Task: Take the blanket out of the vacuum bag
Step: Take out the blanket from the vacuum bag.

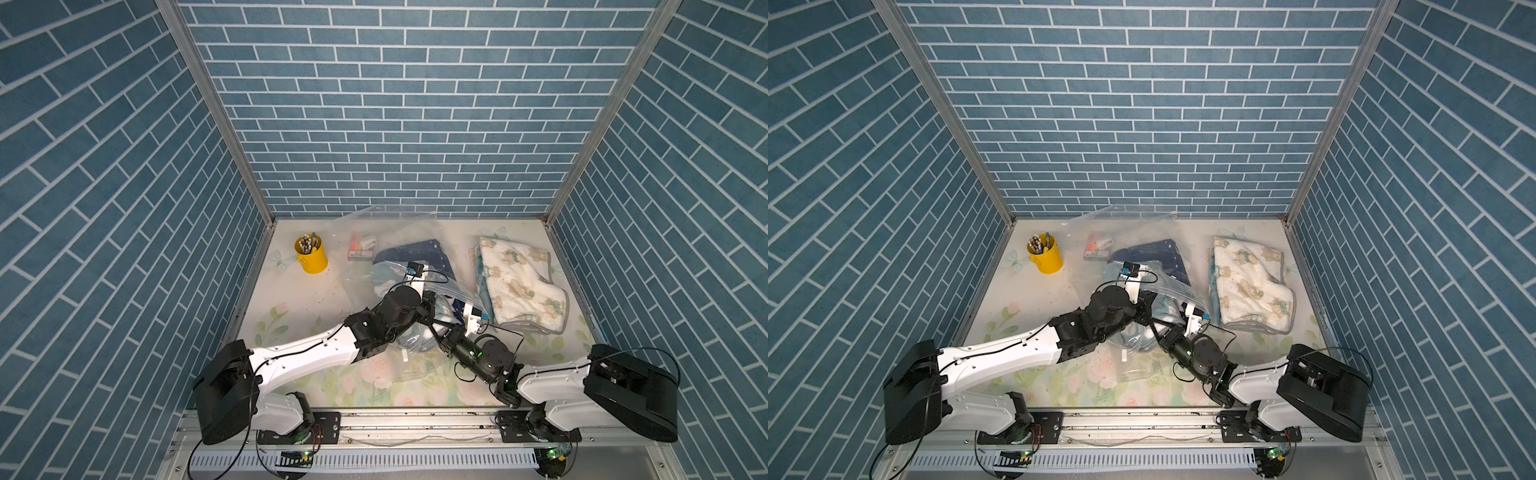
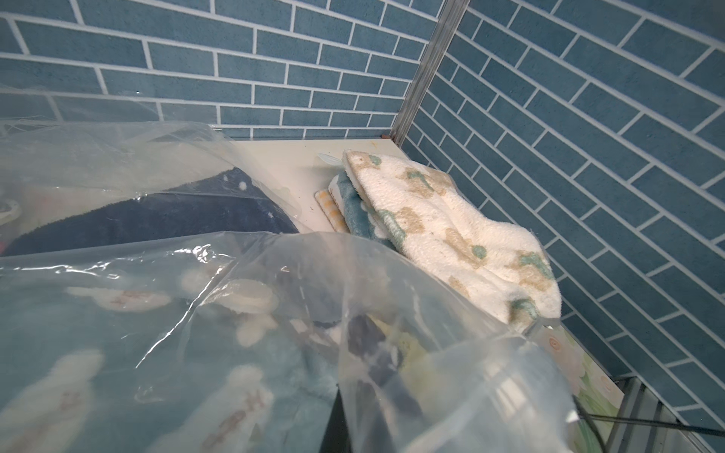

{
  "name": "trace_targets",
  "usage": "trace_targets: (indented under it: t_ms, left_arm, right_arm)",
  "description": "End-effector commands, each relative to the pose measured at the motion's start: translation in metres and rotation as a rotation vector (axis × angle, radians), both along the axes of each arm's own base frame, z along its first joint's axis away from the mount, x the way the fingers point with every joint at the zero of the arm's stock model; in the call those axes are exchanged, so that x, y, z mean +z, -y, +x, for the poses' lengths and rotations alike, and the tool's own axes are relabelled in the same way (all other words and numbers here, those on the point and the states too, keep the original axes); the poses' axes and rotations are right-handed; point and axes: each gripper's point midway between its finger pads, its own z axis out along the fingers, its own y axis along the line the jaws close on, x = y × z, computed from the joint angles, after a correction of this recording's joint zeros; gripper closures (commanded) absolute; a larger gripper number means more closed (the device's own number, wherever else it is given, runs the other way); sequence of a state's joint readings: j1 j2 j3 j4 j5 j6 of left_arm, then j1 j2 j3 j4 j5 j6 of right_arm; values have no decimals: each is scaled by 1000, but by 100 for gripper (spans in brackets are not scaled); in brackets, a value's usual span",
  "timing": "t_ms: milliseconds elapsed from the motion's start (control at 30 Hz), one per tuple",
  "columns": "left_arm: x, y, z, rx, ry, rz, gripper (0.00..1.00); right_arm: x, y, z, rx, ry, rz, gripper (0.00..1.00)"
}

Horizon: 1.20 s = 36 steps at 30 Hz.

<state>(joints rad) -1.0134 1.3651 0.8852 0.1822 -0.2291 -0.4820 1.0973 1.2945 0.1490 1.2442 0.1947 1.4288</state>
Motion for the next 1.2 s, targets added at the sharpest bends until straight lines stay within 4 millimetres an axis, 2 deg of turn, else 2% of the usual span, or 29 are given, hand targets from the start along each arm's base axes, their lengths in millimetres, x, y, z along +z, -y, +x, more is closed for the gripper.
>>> trace_targets:
  t_ms: [0, 200, 367, 467, 600, 933, 1167]
  left_arm:
    - [7, -1, 10, 48, 33, -15, 100]
    - [5, -1, 16, 81, 41, -2, 100]
    - [7, -2, 21, 105, 51, 9, 100]
    - [7, -3, 23, 121, 51, 8, 100]
    - [3, -5, 25, 148, 35, -5, 100]
    - [-5, -16, 30, 225, 12, -40, 100]
    - [-11, -20, 31, 249, -7, -46, 100]
  right_arm:
    - [21, -2, -12, 53, 114, -10, 100]
    - [40, 0, -34, 113, 198, -3, 100]
    - [51, 17, -42, 101, 244, -8, 100]
    - [66, 28, -43, 74, 288, -21, 100]
    - [95, 37, -40, 32, 344, -82, 100]
    - [187, 53, -31, -55, 519, -111, 100]
    - [230, 53, -24, -50, 590, -78, 100]
